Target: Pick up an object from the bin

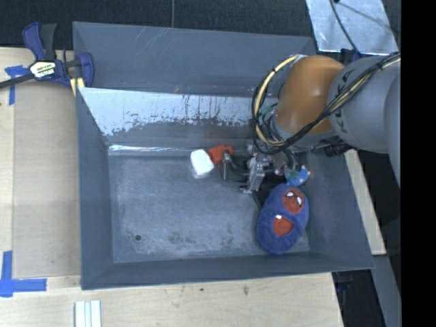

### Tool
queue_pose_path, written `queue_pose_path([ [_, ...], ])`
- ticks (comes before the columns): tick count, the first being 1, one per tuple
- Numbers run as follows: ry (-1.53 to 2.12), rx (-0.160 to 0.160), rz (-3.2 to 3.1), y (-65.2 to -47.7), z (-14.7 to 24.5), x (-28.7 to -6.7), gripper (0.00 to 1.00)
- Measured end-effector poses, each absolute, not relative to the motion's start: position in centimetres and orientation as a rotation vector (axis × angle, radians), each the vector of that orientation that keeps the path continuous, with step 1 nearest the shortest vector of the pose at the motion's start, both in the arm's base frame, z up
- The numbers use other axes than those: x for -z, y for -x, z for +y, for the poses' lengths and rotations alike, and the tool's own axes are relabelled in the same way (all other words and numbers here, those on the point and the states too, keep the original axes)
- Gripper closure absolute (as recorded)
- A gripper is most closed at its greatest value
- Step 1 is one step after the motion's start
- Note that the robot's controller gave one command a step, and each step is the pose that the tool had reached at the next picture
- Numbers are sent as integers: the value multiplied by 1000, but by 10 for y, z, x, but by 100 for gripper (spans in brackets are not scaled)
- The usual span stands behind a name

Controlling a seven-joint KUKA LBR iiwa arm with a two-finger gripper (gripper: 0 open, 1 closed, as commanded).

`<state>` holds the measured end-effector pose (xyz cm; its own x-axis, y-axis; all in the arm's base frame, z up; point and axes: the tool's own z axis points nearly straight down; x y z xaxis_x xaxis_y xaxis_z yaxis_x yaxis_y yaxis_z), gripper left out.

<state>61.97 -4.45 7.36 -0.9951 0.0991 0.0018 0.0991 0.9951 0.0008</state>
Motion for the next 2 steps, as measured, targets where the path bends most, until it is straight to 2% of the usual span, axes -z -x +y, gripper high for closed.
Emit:
queue_pose_path([
  [2,155,1,-3137,-619,-45,-77,100],
])
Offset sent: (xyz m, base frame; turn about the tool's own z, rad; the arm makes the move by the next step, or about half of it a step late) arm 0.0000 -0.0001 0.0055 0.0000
